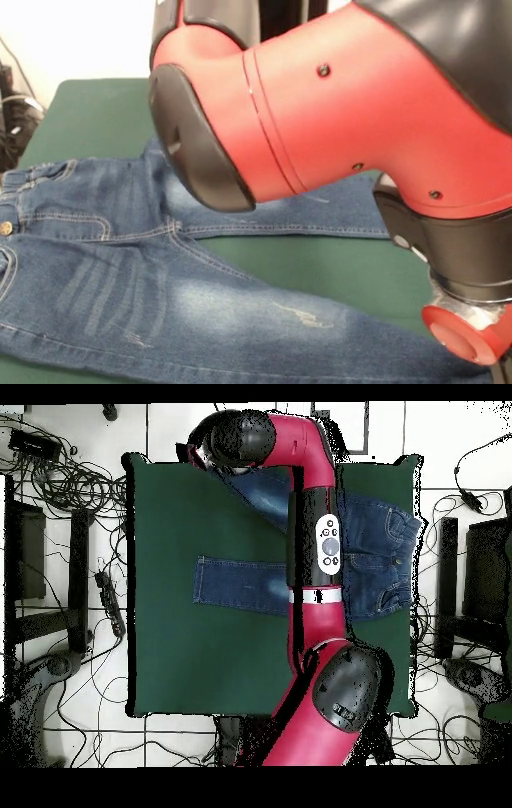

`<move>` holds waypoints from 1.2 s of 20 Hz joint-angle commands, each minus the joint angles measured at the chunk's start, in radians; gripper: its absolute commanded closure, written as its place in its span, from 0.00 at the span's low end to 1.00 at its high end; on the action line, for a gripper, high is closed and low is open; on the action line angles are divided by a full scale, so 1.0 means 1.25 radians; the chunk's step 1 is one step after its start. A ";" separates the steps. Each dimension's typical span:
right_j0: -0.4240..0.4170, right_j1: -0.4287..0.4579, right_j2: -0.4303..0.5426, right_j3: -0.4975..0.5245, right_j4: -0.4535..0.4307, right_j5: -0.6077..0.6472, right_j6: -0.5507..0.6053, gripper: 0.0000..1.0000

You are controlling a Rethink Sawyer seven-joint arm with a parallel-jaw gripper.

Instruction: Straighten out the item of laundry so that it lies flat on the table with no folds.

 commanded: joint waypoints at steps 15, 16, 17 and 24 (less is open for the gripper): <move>0.025 -0.008 -0.204 0.014 0.342 0.215 0.165 1.00; 0.035 -0.009 -0.210 -0.004 0.358 0.242 0.163 1.00; 0.044 -0.013 -0.214 -0.018 0.374 0.271 0.166 1.00; 0.100 0.003 -0.275 -0.139 0.364 0.512 0.160 1.00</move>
